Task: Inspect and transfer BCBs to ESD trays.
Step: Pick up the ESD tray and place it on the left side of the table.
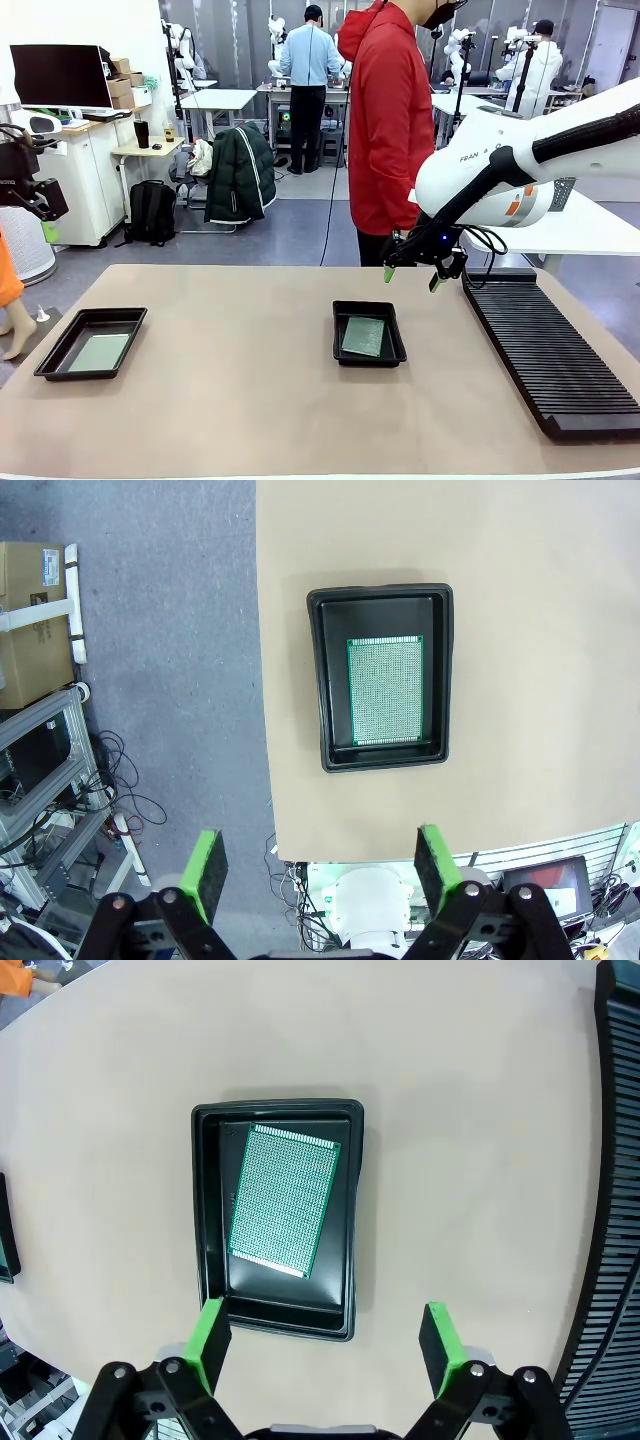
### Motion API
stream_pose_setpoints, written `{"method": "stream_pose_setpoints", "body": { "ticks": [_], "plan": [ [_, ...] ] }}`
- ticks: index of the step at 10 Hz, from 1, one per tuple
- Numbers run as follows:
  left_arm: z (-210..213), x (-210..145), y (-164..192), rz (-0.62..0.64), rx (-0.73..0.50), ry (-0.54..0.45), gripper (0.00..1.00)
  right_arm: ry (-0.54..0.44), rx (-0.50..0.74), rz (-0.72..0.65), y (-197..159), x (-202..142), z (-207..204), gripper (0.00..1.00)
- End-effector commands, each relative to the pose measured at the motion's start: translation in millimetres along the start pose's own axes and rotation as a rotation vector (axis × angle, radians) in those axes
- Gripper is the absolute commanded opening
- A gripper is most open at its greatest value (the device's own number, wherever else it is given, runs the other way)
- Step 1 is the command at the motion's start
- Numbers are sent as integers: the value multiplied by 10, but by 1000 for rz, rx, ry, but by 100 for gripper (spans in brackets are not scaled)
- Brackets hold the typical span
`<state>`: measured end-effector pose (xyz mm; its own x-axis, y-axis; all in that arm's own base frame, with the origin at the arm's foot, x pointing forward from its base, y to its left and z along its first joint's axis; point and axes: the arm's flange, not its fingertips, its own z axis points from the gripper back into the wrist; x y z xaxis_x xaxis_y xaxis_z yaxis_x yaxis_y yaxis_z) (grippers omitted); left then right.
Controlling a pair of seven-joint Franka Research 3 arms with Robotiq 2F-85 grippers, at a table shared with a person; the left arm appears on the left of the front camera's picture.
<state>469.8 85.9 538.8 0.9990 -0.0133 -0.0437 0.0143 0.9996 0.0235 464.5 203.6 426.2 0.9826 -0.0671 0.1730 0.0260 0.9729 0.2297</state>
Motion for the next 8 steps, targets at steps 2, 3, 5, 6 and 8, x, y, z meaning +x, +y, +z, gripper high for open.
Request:
{"method": "stream_pose_setpoints", "body": {
  "ticks": [2, 3, 5, 6, 8],
  "plan": [
    [-8, -2, 6, 1, 0, -2, 100, 2, 5, 0, 13, -13, -2, 100],
    [-8, -2, 6, 1, 0, -2, 100, 2, 5, 0, 13, -13, -2, 100],
    [-8, -2, 6, 1, 0, -2, 100, 2, 5, 0, 13, -13, -2, 100],
    [-8, -2, 6, 1, 0, -2, 100, 2, 5, 0, 13, -13, -2, 100],
    [0, 0, 0, 0, 0, 0, 100, 0, 0, 0, 0, 0, 0, 100]
  ]
}}
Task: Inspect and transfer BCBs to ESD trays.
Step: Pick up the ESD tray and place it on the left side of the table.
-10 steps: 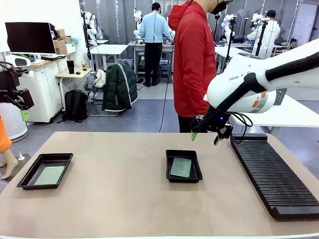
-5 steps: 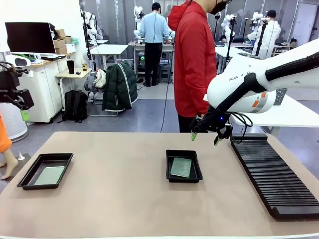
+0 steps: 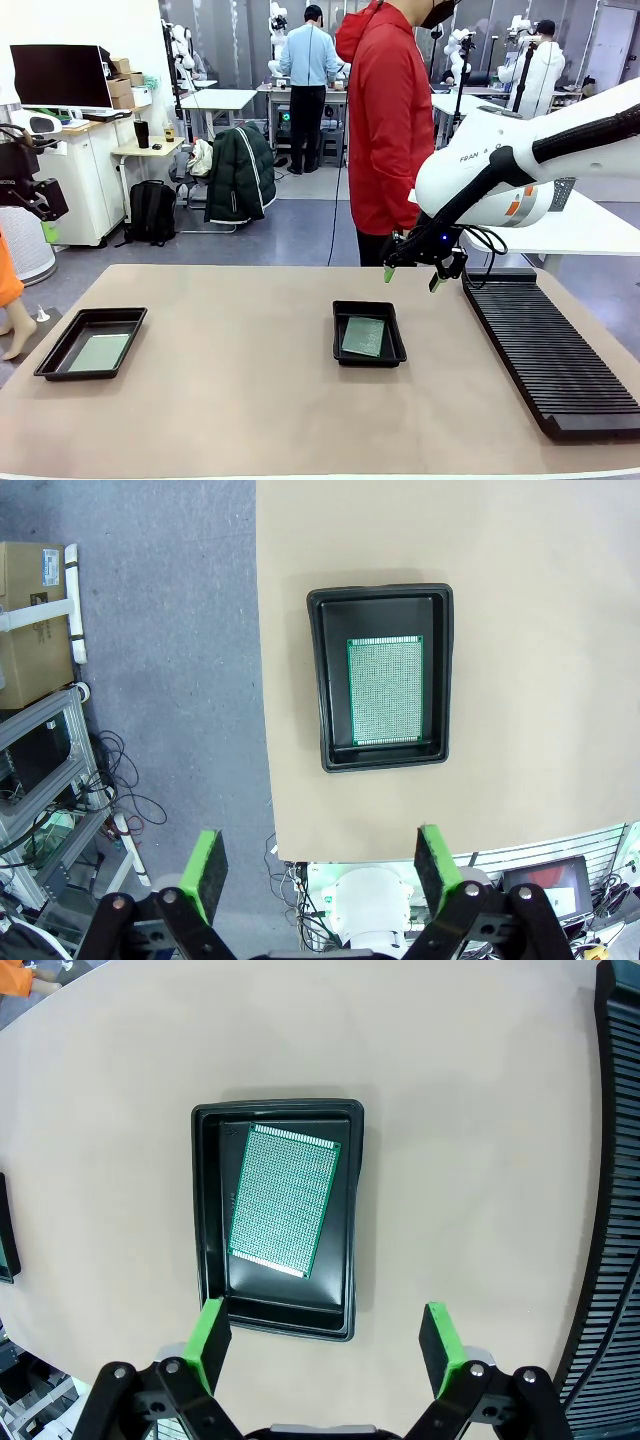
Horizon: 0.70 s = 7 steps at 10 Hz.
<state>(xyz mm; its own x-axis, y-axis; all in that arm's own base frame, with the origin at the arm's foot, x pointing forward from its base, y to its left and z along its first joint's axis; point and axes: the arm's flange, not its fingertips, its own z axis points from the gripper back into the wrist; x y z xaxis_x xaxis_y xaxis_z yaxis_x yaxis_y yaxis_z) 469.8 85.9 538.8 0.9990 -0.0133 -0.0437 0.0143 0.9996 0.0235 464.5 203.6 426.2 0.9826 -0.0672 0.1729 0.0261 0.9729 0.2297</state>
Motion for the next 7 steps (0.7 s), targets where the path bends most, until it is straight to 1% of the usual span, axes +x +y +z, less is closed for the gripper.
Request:
{"method": "stream_pose_setpoints", "body": {
  "ticks": [1, 3, 4, 6, 7],
  "plan": [
    [38, 42, -71, 54, 6, 8, 100, 33, 54, -1, -142, -22, 75, 100],
    [134, 97, -368, 99, -9, -35, 100, 71, 158, -32, -429, -7, 163, 100],
    [135, 147, -595, 115, -26, -67, 100, 85, 193, -50, -589, 38, 179, 100],
    [144, 257, -1022, 132, -26, -105, 100, 118, 268, -39, -833, 110, 220, 100],
    [134, 328, -1259, 140, -41, -102, 100, 144, 300, -32, -944, 141, 238, 100]
  ]
}}
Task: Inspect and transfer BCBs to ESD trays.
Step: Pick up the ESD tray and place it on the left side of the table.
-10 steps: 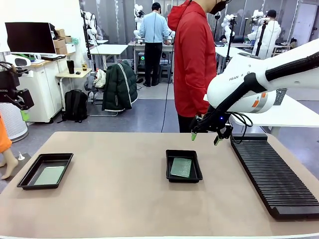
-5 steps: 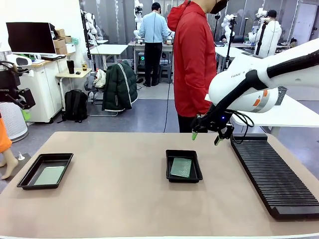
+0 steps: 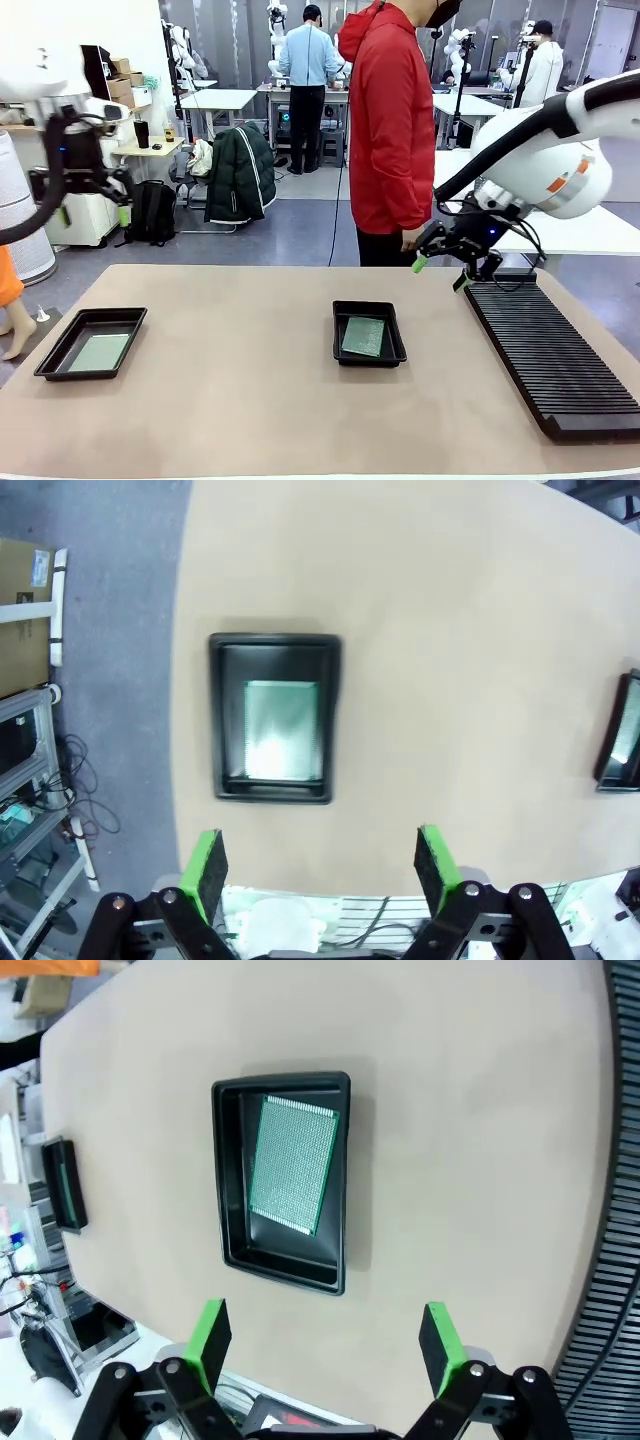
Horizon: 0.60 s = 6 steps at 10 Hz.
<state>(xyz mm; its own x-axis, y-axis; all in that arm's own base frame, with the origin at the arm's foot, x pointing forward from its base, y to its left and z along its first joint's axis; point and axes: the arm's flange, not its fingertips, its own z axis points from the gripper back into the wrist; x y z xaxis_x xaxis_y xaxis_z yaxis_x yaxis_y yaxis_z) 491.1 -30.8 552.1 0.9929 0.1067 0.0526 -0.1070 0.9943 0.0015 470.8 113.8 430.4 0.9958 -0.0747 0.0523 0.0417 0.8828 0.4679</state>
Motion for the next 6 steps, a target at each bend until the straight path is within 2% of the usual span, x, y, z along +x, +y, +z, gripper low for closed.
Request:
{"method": "stream_pose_setpoints", "body": {
  "ticks": [1, 4, 6],
  "plan": [
    [-63, 130, -387, 23, -43, -25, 100, 60, 75, 20, -200, 57, 91, 100],
    [-158, 238, -1096, 46, -47, -46, 100, 103, 151, 19, -520, 150, 178, 100],
    [-276, 337, -1504, -17, -69, -45, 100, 119, 188, 27, -736, 192, 151, 100]
  ]
}}
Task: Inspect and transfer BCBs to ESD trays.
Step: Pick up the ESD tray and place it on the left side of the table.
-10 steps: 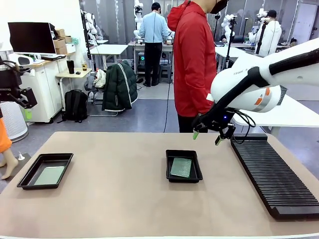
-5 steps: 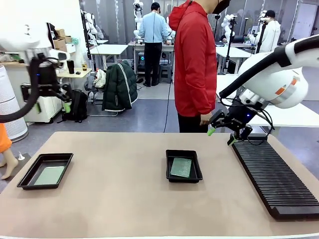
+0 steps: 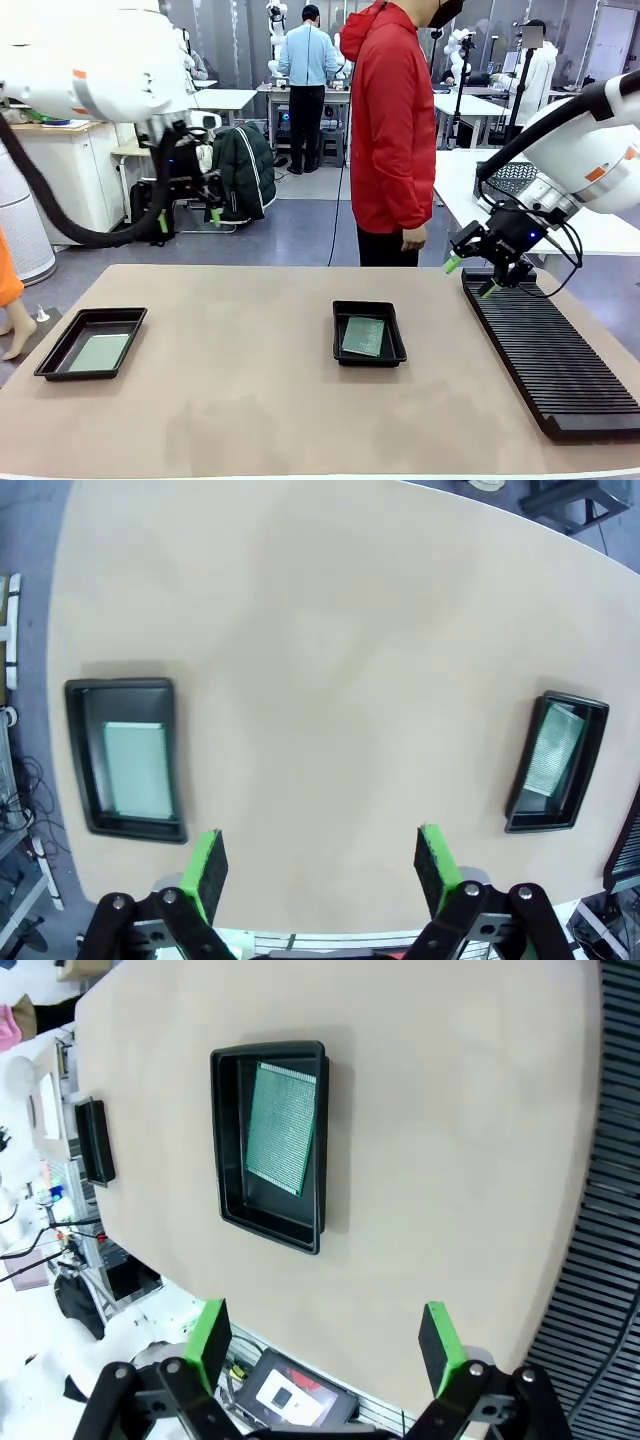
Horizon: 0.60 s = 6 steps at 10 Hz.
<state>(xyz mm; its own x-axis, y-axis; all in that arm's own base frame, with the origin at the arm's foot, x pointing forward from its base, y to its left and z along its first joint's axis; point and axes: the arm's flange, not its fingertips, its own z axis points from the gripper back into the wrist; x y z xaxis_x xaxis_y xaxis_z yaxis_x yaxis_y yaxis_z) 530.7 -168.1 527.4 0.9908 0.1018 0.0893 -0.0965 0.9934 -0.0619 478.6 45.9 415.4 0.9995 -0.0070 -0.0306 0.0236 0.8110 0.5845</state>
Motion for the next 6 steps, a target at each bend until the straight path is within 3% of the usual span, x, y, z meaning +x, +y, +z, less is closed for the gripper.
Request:
{"method": "stream_pose_setpoints", "body": {
  "ticks": [1, 6],
  "plan": [
    [-89, 104, -287, -23, -15, -18, 100, 4, 68, 8, -165, 69, -6, 100],
    [-648, 65, -1161, -82, -16, 18, 100, -42, 185, 6, -618, 21, 17, 100]
  ]
}}
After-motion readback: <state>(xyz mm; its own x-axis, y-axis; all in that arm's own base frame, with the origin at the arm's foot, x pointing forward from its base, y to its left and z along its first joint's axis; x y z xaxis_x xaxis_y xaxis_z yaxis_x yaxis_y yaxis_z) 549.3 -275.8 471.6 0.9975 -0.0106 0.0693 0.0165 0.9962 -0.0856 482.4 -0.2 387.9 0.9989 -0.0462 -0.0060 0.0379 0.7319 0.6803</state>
